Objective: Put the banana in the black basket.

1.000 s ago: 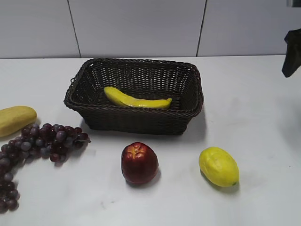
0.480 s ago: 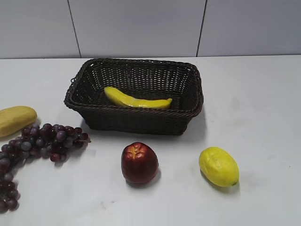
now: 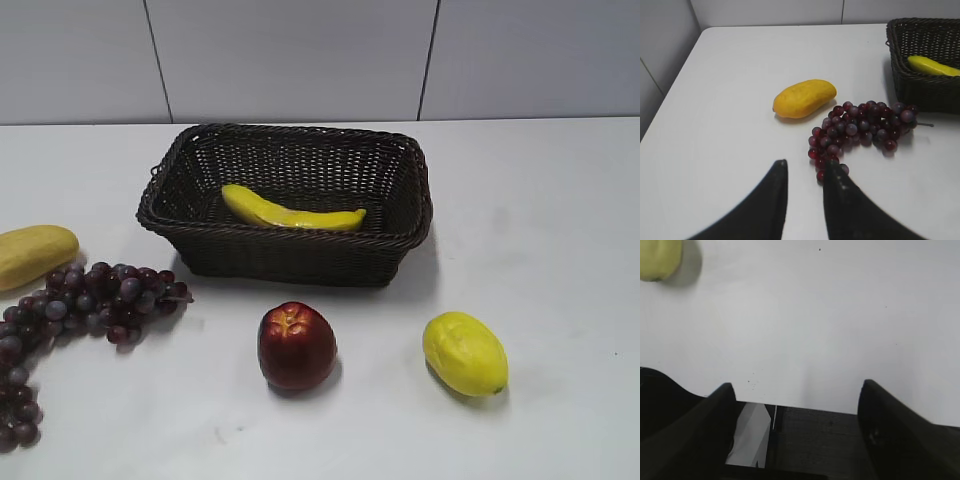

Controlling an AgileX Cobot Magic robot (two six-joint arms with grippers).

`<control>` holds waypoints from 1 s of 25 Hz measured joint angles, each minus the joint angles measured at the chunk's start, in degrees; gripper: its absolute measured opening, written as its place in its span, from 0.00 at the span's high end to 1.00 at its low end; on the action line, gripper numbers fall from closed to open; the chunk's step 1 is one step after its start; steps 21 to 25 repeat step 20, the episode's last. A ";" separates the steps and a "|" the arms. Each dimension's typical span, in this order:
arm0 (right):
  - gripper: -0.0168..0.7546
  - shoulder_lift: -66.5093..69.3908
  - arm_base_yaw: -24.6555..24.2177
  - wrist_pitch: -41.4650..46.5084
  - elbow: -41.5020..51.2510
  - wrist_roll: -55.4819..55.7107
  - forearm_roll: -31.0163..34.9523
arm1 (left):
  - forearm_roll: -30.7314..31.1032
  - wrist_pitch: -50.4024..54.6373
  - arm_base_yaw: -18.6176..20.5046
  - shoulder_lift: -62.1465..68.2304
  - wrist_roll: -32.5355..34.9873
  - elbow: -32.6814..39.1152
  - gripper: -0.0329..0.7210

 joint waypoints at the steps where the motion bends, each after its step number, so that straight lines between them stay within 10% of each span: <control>1: 0.24 -2.20 0.00 0.00 0.12 -0.14 0.00 | 0.00 0.00 0.00 0.00 0.00 0.00 0.64; 25: 0.24 -42.50 0.00 2.92 1.69 -0.31 0.37 | 0.00 0.00 0.00 0.00 0.00 0.00 0.64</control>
